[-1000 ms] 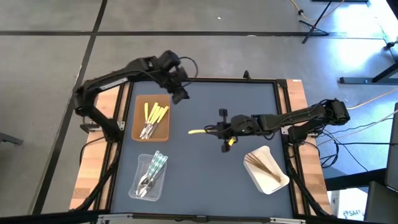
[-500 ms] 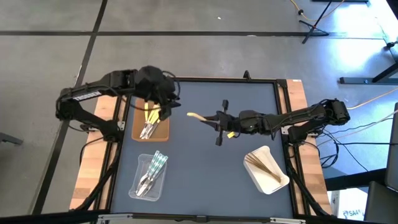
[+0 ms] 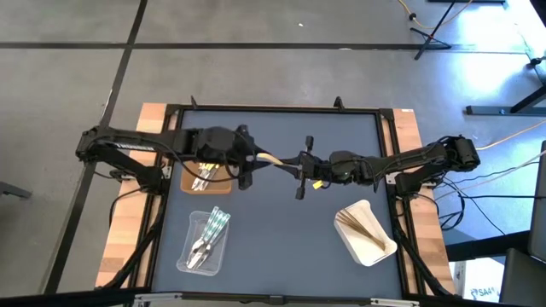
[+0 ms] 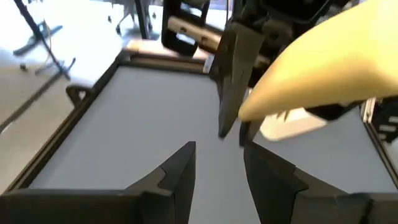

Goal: Sort silverware by color (type)
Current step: Put the yellow knife into the orange bin

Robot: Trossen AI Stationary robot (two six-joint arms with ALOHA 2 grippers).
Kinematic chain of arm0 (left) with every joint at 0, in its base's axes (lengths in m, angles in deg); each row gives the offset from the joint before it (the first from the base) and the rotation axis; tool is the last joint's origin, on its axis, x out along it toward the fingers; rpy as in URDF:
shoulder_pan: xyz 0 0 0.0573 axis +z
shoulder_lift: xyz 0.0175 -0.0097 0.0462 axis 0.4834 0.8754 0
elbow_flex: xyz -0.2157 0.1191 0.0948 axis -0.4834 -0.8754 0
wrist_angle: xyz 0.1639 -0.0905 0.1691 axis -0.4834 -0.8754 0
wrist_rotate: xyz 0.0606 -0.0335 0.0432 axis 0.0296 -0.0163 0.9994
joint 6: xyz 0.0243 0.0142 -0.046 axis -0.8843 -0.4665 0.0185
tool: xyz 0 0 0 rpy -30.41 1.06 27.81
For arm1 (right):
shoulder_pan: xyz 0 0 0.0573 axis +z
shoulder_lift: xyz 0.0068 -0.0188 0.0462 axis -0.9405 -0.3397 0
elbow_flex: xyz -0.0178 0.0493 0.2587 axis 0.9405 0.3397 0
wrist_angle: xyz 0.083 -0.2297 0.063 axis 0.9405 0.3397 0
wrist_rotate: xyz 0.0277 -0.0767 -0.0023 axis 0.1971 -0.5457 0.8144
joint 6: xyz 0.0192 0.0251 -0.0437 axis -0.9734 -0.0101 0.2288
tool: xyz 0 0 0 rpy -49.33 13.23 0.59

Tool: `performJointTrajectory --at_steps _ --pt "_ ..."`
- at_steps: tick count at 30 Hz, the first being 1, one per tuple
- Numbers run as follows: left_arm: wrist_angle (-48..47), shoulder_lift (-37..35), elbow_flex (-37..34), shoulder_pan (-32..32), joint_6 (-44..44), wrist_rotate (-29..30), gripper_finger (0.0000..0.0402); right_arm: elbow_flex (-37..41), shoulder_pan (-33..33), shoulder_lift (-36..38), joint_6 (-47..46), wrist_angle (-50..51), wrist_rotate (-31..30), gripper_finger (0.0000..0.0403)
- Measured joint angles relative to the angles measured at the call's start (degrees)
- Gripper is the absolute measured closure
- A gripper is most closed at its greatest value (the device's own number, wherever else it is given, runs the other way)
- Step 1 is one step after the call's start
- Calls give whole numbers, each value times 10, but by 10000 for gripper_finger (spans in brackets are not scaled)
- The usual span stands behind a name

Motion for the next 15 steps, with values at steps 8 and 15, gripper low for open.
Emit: performJointTrajectory --at_steps 8,15 --pt "147 0 -64 -15 -47 0 272 0 0 0 0 3 0 400" --pt "160 0 -64 -30 -62 2 272 0 0 0 0 3 3 400"
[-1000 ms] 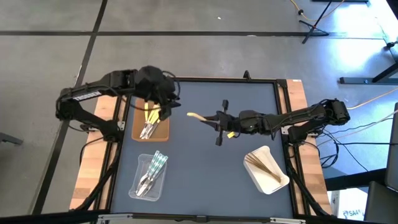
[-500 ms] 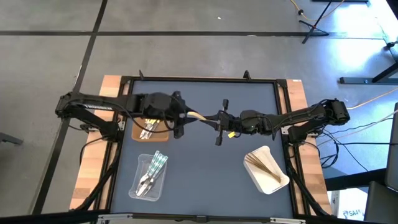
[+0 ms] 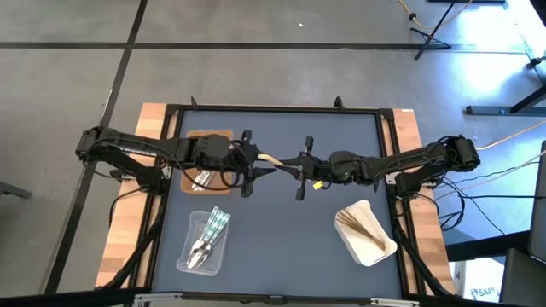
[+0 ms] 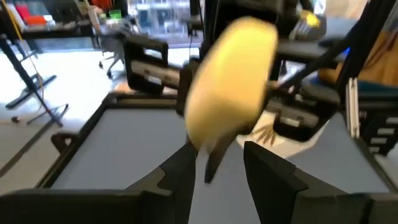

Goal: Sort silverware by color (type)
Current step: Put the yellow knife into the orange bin

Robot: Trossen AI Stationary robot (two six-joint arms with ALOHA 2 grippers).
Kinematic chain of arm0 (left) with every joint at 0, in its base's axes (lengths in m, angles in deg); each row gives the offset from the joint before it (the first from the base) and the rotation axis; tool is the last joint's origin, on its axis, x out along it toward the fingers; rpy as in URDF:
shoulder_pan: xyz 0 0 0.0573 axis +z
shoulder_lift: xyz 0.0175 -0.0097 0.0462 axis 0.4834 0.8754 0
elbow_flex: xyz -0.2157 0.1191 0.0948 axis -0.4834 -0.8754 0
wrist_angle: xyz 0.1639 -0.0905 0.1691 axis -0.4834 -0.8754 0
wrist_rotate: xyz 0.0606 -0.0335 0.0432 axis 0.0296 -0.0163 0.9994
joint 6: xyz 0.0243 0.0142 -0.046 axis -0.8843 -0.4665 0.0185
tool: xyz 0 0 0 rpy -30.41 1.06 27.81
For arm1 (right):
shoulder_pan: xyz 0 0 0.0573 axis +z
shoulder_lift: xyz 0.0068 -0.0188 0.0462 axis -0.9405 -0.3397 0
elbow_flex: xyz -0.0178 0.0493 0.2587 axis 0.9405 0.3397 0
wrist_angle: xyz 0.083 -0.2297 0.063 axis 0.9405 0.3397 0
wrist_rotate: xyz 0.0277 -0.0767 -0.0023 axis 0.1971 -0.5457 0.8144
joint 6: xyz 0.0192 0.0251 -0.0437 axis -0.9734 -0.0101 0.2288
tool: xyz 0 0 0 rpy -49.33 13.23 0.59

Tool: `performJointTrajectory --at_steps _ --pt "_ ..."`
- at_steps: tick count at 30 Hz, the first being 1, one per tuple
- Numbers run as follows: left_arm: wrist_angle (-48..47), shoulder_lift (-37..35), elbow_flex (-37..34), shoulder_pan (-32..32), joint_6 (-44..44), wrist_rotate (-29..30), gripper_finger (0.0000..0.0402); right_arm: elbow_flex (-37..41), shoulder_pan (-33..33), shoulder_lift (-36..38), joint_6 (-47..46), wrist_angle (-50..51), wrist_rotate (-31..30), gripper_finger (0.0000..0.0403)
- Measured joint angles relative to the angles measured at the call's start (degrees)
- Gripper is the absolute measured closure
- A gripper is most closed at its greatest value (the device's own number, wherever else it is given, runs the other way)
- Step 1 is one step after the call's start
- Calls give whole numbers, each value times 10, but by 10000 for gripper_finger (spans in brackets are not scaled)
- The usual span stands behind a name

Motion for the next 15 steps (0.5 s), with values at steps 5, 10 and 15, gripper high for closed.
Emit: performJointTrajectory --at_steps 5,10,15 --pt "58 0 0 -2 -1 -1 272 0 0 0 0 2 6 400" --pt "68 0 0 -3 -1 -2 272 0 0 0 0 4 7 401" --pt "64 1 0 -2 2 -2 272 0 0 0 0 4 7 401"
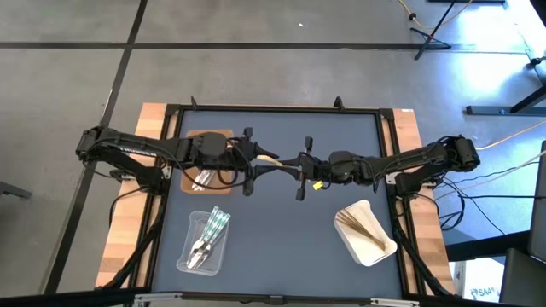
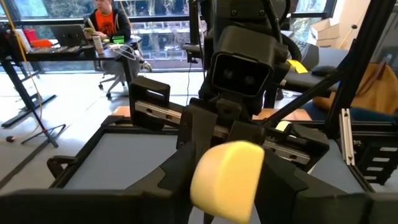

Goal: Sort silverware by color (type)
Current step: Put the yellow knife into the orange bin

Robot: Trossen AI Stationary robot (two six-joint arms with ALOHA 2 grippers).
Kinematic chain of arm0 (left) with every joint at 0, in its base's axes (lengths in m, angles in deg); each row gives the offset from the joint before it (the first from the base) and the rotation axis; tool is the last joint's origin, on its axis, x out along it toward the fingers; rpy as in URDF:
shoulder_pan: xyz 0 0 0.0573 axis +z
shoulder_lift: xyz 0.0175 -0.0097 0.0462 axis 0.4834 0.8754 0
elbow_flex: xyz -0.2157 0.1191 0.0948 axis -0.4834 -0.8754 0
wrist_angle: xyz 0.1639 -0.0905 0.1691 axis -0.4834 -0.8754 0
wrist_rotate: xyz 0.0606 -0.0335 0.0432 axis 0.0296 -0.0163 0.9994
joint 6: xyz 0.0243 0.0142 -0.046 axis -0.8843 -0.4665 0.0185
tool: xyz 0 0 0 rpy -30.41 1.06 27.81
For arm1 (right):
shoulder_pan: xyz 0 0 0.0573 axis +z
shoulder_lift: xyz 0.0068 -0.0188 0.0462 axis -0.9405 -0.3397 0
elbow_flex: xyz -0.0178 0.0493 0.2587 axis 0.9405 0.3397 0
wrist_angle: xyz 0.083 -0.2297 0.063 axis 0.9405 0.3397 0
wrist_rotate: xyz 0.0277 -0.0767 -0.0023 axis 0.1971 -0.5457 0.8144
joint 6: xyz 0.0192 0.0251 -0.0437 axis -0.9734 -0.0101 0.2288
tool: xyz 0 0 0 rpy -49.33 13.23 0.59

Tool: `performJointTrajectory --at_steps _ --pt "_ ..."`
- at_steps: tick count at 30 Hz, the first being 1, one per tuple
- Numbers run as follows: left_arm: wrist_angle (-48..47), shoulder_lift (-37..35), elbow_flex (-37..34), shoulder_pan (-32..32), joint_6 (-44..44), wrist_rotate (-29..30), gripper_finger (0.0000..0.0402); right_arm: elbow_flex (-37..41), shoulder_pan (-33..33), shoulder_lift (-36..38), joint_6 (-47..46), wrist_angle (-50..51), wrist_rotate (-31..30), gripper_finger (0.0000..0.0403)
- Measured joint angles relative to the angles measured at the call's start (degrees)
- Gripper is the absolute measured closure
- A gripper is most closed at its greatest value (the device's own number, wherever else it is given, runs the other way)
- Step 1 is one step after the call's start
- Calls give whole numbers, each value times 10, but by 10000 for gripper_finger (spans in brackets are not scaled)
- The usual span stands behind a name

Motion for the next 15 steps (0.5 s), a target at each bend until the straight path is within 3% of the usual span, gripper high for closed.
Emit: performJointTrajectory --at_steps 15 --pt "-2 1 0 -2 1 -12 272 0 0 0 0 0 3 401"
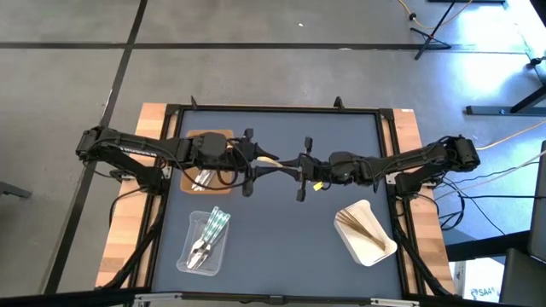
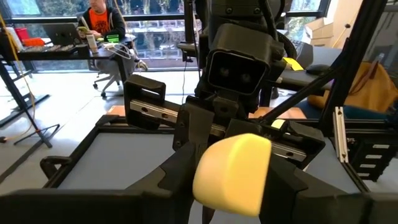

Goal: Sort silverware by color (type)
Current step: Put the yellow knife into the orange bin

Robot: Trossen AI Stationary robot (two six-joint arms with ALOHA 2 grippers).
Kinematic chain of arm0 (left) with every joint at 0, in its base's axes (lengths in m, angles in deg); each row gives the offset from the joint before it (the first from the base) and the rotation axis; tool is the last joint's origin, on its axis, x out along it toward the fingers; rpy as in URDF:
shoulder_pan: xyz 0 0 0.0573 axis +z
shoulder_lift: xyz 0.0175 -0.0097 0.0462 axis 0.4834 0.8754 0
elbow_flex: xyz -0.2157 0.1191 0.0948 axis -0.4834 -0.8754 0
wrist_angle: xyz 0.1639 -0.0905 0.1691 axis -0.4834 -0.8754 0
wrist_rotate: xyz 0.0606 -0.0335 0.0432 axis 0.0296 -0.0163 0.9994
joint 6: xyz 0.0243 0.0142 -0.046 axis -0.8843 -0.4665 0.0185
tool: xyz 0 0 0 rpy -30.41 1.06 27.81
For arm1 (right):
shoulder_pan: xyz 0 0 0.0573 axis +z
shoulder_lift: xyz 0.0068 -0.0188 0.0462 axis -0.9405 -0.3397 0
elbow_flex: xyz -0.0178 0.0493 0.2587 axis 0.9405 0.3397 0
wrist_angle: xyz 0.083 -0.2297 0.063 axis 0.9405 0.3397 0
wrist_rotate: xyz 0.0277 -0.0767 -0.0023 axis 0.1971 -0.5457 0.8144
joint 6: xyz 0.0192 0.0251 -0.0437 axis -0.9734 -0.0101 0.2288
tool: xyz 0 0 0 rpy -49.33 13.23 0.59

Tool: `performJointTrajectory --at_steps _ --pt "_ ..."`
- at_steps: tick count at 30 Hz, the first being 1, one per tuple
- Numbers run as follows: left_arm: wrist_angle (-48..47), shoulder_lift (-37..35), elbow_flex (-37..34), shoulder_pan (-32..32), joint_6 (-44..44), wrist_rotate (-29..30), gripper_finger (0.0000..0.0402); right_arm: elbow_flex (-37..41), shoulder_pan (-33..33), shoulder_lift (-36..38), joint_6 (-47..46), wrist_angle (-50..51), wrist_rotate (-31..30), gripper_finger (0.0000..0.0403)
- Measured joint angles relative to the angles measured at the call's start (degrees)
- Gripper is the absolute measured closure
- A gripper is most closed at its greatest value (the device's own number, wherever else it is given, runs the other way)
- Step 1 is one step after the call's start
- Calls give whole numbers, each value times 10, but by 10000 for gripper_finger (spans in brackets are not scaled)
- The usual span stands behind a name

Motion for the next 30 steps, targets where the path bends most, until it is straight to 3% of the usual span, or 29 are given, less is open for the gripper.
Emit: performJointTrajectory --at_steps 7,16,19,30 --pt "0 0 0 0 -1 5 280 0 0 0 0 0 -1 401" --pt "0 0 0 0 -4 16 361 0 0 0 -1 0 1 401" --pt "0 0 0 0 -4 18 362 0 0 0 -1 0 7 401" --pt "-5 0 1 0 4 34 362 0 -1 0 0 1 20 336"
